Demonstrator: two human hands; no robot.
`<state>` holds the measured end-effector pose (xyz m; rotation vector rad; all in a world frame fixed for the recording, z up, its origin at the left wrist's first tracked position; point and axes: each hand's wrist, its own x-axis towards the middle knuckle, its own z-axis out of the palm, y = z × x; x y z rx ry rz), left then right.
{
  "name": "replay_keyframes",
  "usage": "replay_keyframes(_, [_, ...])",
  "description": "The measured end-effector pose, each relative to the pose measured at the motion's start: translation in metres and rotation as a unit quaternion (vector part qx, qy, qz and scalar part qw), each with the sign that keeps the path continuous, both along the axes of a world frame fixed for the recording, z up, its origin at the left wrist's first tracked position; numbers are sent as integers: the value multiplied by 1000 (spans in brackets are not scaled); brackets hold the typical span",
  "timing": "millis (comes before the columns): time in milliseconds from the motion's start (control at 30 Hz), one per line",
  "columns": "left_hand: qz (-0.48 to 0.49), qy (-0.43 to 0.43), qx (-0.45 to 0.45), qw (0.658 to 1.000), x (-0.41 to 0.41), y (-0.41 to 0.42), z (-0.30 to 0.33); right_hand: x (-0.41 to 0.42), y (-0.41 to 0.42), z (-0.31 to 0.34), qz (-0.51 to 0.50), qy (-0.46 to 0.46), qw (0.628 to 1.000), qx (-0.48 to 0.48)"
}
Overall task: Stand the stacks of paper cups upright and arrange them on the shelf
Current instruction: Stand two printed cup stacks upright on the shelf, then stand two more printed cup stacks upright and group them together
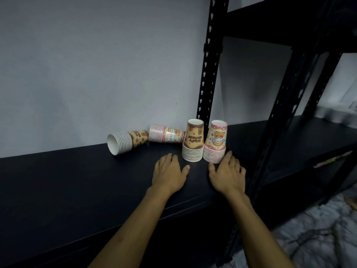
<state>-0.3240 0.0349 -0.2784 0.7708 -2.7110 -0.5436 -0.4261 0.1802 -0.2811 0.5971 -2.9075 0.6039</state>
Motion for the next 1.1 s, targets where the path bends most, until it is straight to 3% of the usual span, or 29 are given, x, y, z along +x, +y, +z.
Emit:
replay_keyframes(133, [-25, 0, -30, 999, 22, 8, -10, 24, 5, -8, -11, -21, 999, 27])
replay_keyframes(333, [-53, -6, -72, 996, 45, -13, -1, 69, -12, -10, 81, -11, 995, 50])
replay_keyframes(567, [10, 80, -239, 968, 65, -101, 20, 84, -54, -1, 259, 22, 960, 102])
replay_keyframes(700, [49, 44, -263, 963, 59, -146, 23, 77, -72, 4, 306, 30, 944, 117])
replay_keyframes(800, [75, 34, -256, 963, 55, -162, 16, 73, -94, 3, 315, 35, 943, 104])
replay_keyframes(967, [95, 114, -150, 978, 66, -188, 12, 66, -139, 1, 254, 23, 965, 56])
replay_keyframes(1100, [75, 149, -105, 980, 72, -196, 12, 58, -175, 5, 161, 112, 979, -47])
